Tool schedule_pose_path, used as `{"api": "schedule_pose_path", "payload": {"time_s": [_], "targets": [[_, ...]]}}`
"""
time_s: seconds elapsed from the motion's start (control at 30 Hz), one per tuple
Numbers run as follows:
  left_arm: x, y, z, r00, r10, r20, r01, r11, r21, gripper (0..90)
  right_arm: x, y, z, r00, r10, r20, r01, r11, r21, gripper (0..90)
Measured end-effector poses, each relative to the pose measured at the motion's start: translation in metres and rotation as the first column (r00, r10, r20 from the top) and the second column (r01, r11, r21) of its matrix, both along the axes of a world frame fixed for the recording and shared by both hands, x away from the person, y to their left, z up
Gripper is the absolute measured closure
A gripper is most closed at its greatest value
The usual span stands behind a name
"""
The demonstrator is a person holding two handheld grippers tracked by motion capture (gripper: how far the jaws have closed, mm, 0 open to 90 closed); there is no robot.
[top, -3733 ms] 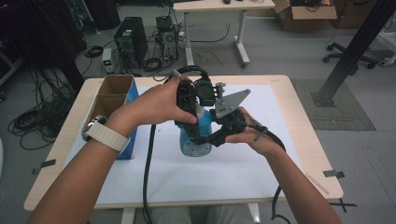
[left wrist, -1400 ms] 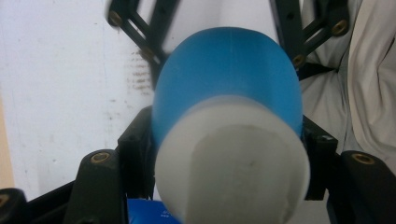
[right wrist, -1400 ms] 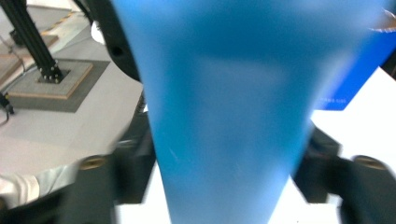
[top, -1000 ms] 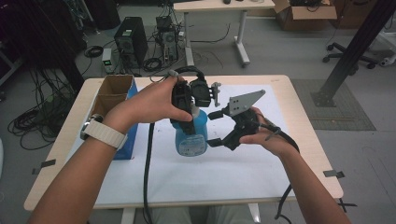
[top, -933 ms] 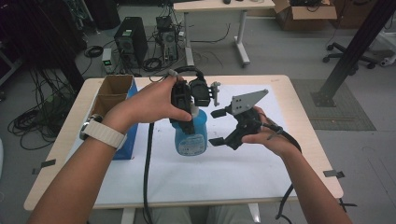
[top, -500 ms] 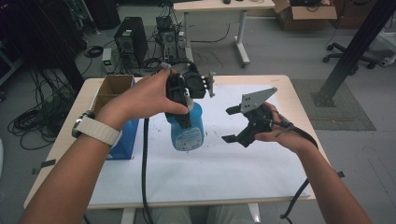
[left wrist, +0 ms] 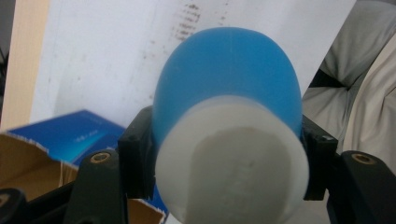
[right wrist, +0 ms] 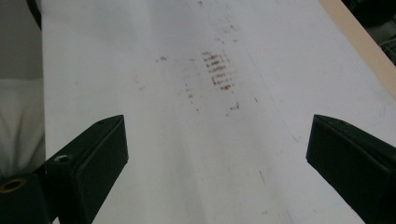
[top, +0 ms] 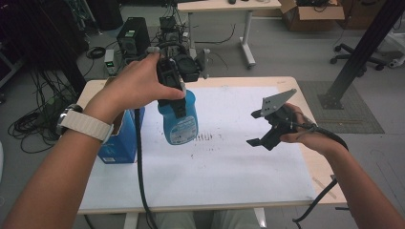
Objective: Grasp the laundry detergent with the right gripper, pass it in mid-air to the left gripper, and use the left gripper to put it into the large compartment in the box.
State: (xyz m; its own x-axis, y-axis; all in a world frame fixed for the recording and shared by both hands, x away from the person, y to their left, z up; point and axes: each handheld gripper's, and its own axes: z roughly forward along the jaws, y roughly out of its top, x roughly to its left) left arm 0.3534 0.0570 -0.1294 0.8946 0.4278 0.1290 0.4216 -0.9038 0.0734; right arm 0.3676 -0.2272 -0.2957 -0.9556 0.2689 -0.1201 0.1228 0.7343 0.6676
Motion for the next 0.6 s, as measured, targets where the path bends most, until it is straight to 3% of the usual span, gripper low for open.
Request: {"api": "schedule_pose_path", "payload": {"time_s": [0.07,0.17,0.27,0.3,0.4,0.47,0.57,0.6], "targets": [[0.003,0.005,0.007,0.9978,0.065,-0.013,-0.065,0.9979,-0.005,37.8,0.001,-0.004,-0.001,0.9999,-0.01,0.002,0.01,0.9998,-0.016,5.3],[0.006,0.009,0.013,0.9941,0.107,-0.018,-0.107,0.9943,-0.003,37.8,0.001,-0.008,-0.001,0.9999,-0.013,0.0,0.013,0.9993,-0.036,5.0],[0.009,0.017,0.023,0.9827,0.185,-0.007,-0.185,0.9827,0.009,37.7,0.002,-0.013,0.0,0.9999,-0.015,0.001,0.015,0.9981,-0.06,4.7],[0.009,0.017,0.023,0.9827,0.185,-0.007,-0.185,0.9827,0.009,37.8,0.002,-0.015,0.001,0.9999,-0.015,0.001,0.015,0.9977,-0.066,4.6],[0.013,0.026,0.034,0.9646,0.263,0.012,-0.263,0.9646,0.006,37.7,0.002,-0.017,0.002,0.9999,-0.013,0.003,0.013,0.997,-0.076,4.3],[0.013,0.028,0.035,0.961,0.276,0.012,-0.276,0.961,0.009,37.7,0.003,-0.017,0.003,0.9999,-0.013,0.002,0.014,0.9963,-0.085,4.3],[0.016,0.038,0.043,0.9407,0.339,0.014,-0.339,0.9408,-0.005,37.7,0.004,-0.019,0.003,0.9999,-0.012,-0.002,0.011,0.9951,-0.098,4.0],[0.016,0.038,0.043,0.9407,0.339,0.014,-0.339,0.9408,-0.005,37.7,0.004,-0.019,0.003,0.9999,-0.012,-0.002,0.011,0.9951,-0.098,4.0]]}}
